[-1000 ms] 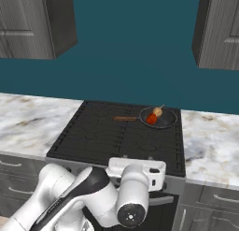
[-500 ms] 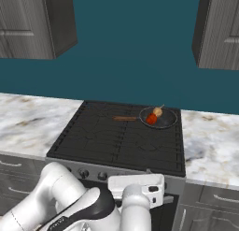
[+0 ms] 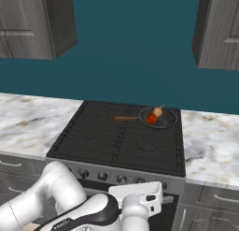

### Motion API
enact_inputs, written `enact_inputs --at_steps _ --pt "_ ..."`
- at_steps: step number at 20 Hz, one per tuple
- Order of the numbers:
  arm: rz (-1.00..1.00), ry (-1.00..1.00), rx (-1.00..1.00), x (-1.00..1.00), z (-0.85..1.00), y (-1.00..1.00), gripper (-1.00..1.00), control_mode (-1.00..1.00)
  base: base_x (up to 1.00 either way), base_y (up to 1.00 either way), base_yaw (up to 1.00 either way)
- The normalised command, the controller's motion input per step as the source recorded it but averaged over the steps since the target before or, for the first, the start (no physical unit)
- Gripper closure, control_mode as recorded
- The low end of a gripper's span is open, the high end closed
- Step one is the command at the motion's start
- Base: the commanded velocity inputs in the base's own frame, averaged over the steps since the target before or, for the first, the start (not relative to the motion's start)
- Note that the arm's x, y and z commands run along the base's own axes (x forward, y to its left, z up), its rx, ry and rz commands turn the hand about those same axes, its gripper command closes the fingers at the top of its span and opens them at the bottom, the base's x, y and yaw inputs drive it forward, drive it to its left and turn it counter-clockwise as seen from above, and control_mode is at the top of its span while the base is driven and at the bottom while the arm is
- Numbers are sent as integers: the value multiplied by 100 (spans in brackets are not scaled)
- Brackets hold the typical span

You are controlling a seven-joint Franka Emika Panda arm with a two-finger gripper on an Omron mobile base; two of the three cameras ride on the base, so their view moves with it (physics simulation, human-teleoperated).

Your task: Place the pan on the rear right burner on the stove. Then place the tomato and the onion in the pan and turn on the rear right burner.

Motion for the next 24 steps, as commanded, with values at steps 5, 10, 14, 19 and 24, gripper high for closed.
enact_inputs --at_steps 5,10,14,19,24 --pt "0 0 -1 27 -26 4 -100 -100 0 0 0" --pt "0 2 4 31 -16 0 -100 -100 0 0 0" --pt "0 6 7 3 -26 0 -100 -100 0 0 0" --pt "0 8 11 0 -23 0 -100 -100 0 0 0" --pt "0 4 10 0 -4 0 -100 -100 0 0 0"
